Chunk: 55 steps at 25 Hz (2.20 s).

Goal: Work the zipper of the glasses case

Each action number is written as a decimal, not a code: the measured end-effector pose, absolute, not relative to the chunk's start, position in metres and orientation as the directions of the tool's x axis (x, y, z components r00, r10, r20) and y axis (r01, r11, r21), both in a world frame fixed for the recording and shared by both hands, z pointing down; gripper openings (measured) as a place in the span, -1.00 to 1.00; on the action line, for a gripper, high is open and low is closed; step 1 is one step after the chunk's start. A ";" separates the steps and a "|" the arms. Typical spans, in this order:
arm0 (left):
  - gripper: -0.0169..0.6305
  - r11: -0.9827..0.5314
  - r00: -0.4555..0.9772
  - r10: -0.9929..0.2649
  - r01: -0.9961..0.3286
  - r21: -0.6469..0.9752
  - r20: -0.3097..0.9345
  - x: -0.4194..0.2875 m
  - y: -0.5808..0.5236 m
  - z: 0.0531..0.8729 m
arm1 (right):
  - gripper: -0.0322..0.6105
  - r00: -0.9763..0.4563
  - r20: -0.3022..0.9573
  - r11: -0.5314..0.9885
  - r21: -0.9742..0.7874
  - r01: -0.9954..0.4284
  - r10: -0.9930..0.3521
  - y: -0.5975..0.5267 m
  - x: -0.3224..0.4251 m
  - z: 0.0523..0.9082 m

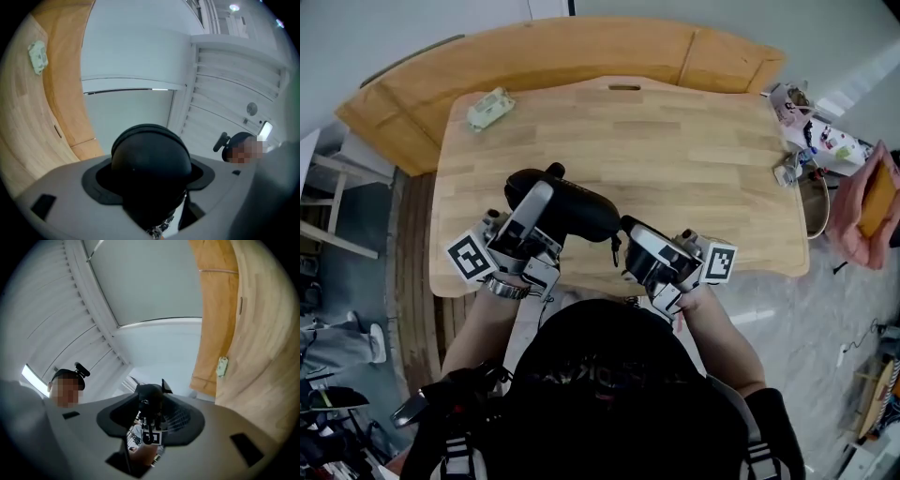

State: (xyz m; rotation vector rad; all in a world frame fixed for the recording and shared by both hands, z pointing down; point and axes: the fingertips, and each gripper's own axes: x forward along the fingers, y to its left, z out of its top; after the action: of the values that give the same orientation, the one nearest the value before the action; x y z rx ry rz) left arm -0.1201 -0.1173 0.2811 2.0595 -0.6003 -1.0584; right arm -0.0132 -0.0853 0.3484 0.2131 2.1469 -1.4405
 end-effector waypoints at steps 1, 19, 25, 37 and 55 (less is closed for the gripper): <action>0.16 -0.620 0.546 -0.677 -0.061 0.782 -0.494 -0.120 -0.119 0.282 | -0.38 -0.838 -0.521 0.406 -0.809 0.424 -0.163 -0.084 -0.013 0.349; 0.16 -0.596 0.524 -0.697 -0.045 0.802 -0.488 -0.120 -0.122 0.290 | -0.61 -0.769 -0.604 0.281 -0.790 0.545 -0.208 -0.082 -0.017 0.347; 0.16 -0.596 0.524 -0.705 -0.073 0.800 -0.478 -0.120 -0.122 0.292 | -0.72 -0.774 -0.588 0.279 -0.804 0.526 -0.237 -0.085 -0.013 0.354; 0.16 -0.624 0.516 -0.705 -0.127 0.771 -0.486 -0.115 -0.118 0.292 | -0.80 -0.734 -0.615 0.292 -0.786 0.545 -0.288 -0.091 0.001 0.354; 0.16 -0.637 0.540 -0.727 -0.298 0.711 -0.425 -0.113 -0.115 0.297 | -0.84 -0.817 -0.517 0.325 -0.842 0.431 -0.256 -0.086 -0.008 0.367</action>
State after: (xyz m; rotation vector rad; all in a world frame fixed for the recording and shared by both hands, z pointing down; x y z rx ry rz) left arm -0.1131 -0.1154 0.2969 2.2035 -0.8251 -0.9761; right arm -0.0083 -0.0861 0.3669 0.1527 2.0145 -1.5363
